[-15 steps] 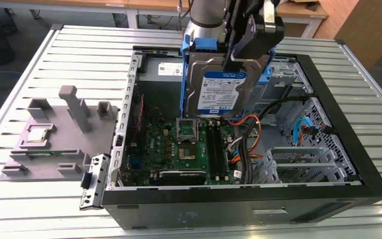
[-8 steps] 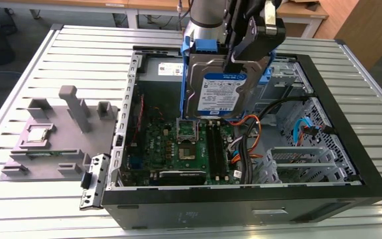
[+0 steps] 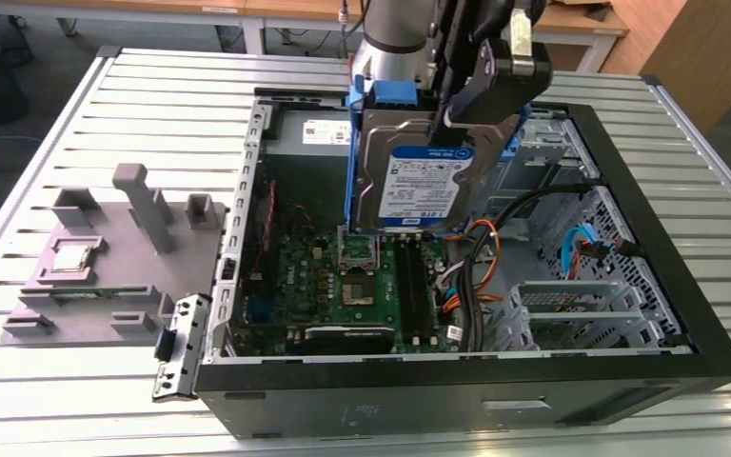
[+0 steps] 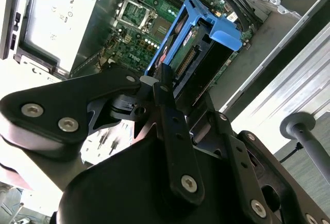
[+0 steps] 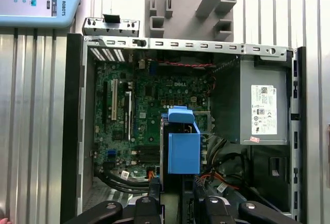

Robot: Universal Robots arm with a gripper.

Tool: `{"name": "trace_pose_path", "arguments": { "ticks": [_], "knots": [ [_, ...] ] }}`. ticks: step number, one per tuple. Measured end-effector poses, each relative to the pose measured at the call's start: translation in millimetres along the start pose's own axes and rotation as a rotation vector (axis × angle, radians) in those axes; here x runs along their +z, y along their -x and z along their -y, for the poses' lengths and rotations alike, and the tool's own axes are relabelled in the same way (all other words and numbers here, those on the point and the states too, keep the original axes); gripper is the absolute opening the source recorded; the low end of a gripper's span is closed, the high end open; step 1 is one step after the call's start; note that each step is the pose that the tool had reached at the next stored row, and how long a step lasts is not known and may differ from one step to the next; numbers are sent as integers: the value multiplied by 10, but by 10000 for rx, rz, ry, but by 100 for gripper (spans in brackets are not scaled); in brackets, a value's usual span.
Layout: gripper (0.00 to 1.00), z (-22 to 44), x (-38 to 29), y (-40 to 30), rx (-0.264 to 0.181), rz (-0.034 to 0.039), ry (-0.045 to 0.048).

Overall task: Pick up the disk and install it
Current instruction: 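Pick up the disk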

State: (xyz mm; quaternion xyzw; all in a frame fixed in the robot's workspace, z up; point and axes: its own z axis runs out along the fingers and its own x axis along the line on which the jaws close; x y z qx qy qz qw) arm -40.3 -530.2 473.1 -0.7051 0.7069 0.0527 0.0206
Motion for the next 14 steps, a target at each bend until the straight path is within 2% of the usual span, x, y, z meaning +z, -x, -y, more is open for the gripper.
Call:
{"name": "trace_pose_path", "arguments": {
  "ticks": [14],
  "knots": [
    [35,0,-10,-97,-2,38,0]
  ]
}}
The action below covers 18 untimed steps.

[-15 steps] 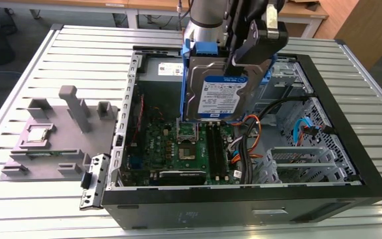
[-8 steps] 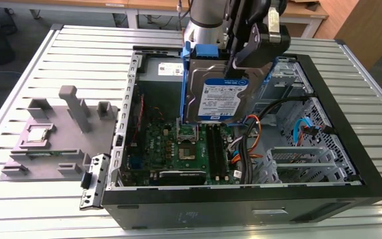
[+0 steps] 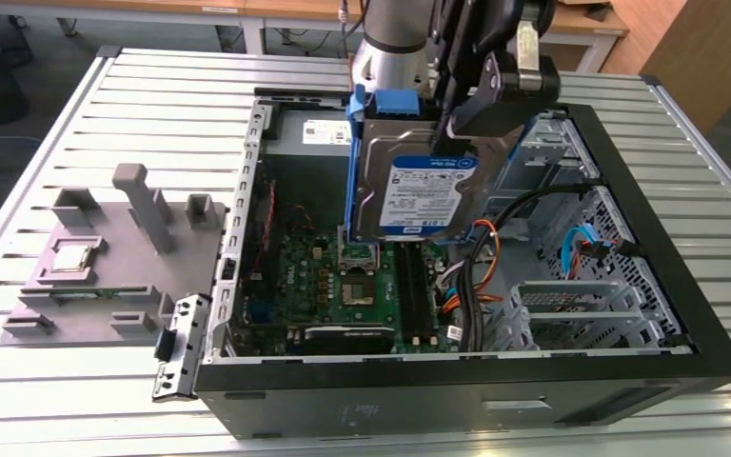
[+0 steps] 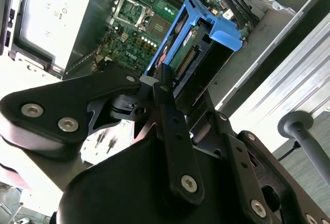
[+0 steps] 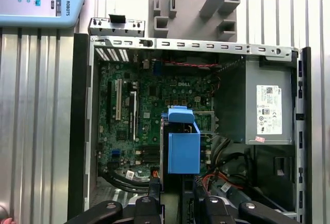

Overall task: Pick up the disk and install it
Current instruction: 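Pick up the disk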

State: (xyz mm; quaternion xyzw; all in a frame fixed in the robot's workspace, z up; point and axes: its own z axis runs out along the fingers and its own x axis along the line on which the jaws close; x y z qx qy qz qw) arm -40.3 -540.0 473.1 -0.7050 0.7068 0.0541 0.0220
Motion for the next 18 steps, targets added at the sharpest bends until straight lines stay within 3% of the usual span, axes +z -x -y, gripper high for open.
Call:
{"name": "trace_pose_path", "arguments": {
  "ticks": [18],
  "knots": [
    [35,0,-12,-116,-3,47,0]
  ]
}}
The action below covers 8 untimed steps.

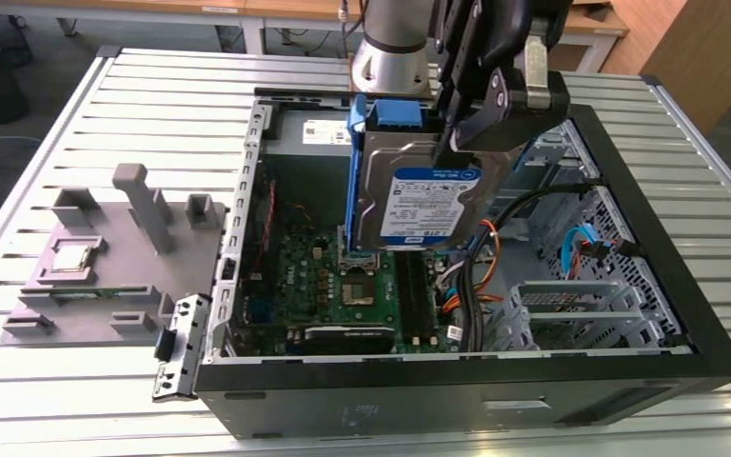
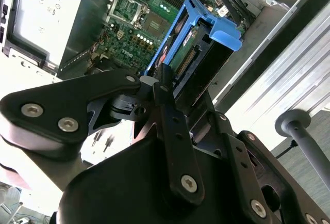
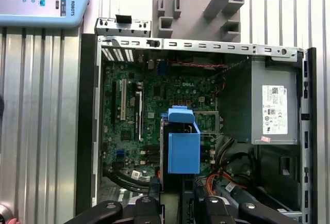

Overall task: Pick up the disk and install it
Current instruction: 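Pick up the disk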

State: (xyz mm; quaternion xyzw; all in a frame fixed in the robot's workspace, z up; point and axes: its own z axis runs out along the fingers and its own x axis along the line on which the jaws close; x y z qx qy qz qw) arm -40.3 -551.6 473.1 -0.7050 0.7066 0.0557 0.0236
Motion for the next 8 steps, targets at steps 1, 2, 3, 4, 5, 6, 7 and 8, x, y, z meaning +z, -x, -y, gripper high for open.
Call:
{"name": "trace_pose_path", "arguments": {
  "ticks": [1,2,3,4,5,6,7,8],
  "knots": [
    [35,0,0,0,0,-6,0],
    [35,0,1,-1,1,-20,0],
    [35,1,0,-1,2,-48,1],
    [35,1,0,-1,3,-77,3],
    [35,0,-1,-1,7,-115,5],
    [35,0,0,-1,10,-152,6],
    [35,0,0,-1,12,-182,6],
    [35,0,0,-2,12,-192,7]
  ]
}}
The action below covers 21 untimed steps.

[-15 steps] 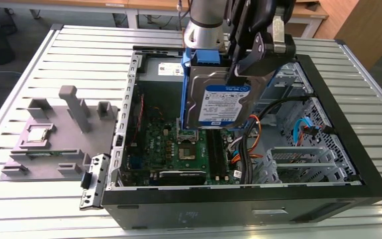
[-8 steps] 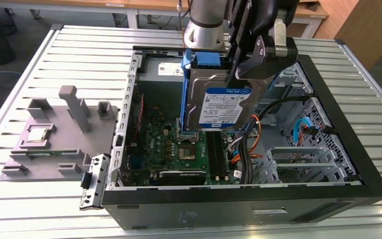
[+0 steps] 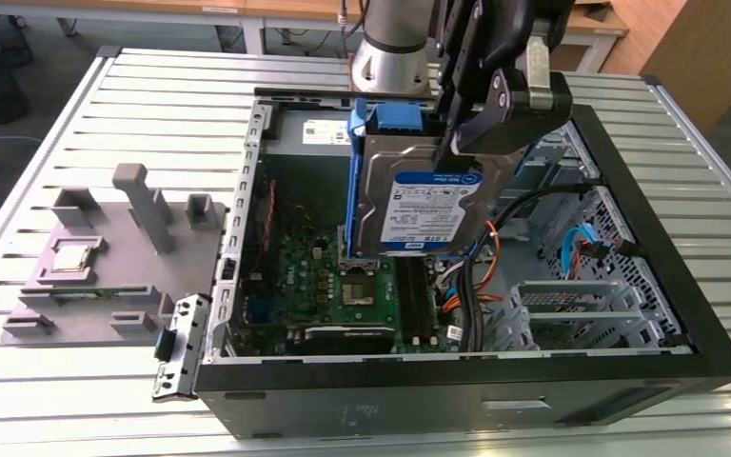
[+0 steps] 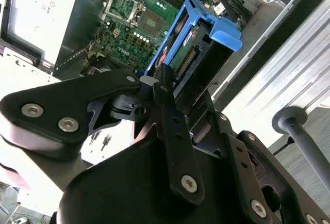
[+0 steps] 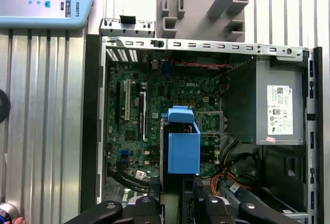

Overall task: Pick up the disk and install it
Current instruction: 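Pick up the disk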

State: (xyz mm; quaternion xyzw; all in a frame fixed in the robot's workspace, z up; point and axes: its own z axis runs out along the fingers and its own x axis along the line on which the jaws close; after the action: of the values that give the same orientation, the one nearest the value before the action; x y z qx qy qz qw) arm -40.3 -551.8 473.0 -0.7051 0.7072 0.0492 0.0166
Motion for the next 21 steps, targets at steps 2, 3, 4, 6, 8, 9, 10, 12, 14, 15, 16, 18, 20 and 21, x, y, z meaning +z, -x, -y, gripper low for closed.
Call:
{"name": "trace_pose_path", "arguments": {
  "ticks": [2,3,4,6,8,9,10,12,14,15,16,18,20,21],
  "knots": [
    [35,0,0,1,1,-3,-1],
    [35,0,0,0,1,-3,-1],
    [35,0,0,0,1,-3,-1],
    [35,5,0,0,2,-4,-1],
    [35,15,-1,1,1,-4,-1],
    [35,20,-1,0,1,-3,-1],
    [35,27,-1,0,1,-3,-1],
    [35,39,-2,0,1,-4,-1],
    [35,50,-2,0,1,-3,-1],
    [35,56,-2,1,1,-3,-1],
    [35,63,-2,1,1,-3,-1],
    [35,85,-3,1,1,-3,-1],
    [35,113,-5,1,2,-4,-1],
    [35,127,-6,1,1,-3,-1]
  ]
}}
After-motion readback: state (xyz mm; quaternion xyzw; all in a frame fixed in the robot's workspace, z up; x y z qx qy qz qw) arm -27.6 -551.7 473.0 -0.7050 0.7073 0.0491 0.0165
